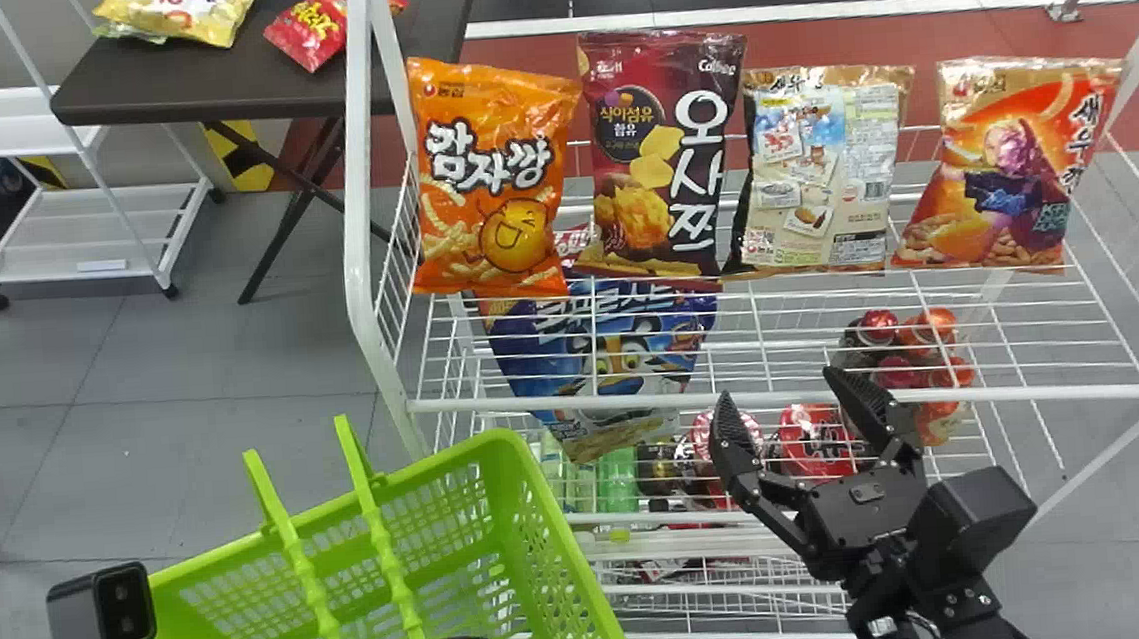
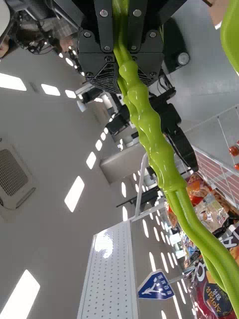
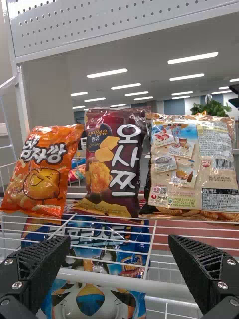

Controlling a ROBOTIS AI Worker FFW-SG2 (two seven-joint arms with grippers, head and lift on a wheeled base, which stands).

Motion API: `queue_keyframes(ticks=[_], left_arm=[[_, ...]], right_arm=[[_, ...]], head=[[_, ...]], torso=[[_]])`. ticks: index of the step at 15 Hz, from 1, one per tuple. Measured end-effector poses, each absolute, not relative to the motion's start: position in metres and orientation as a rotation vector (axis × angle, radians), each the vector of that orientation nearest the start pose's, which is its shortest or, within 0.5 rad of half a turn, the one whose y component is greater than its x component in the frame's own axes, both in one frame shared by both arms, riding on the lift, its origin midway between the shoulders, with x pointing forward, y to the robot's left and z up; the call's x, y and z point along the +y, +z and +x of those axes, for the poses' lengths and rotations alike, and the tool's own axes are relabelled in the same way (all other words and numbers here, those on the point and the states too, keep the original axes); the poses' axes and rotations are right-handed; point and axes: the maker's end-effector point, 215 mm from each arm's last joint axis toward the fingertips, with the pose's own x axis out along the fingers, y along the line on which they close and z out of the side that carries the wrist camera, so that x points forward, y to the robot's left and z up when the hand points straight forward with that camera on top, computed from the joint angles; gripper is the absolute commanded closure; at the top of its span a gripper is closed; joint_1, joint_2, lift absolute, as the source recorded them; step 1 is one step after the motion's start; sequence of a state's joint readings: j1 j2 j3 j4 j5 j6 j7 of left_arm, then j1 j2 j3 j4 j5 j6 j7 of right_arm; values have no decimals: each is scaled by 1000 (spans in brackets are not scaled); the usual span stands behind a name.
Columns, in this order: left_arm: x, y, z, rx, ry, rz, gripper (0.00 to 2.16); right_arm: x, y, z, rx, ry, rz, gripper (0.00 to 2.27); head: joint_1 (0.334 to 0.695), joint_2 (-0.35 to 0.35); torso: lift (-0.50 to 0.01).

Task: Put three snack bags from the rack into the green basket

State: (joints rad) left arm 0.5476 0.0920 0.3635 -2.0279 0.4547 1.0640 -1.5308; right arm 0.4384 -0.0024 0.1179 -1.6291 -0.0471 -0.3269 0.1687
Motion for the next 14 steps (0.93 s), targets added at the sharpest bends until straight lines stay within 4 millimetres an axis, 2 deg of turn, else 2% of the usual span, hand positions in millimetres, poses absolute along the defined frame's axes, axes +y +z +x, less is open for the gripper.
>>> queue_keyframes(ticks=[3, 6, 14], left_arm=[[144, -366, 223, 577, -1209, -1045, 2148], [144, -367, 222, 578, -1209, -1048, 2148], [153, -363, 219, 561, -1196, -1059, 2145]], right_arm=[[-123, -427, 427, 37, 270, 100, 80], [-101, -411, 442, 11, 309, 106, 80], [12, -370, 527, 46, 488, -1, 73]], head=[[695, 35], [695, 60], [695, 244]], torso=[[0], [0], [0]])
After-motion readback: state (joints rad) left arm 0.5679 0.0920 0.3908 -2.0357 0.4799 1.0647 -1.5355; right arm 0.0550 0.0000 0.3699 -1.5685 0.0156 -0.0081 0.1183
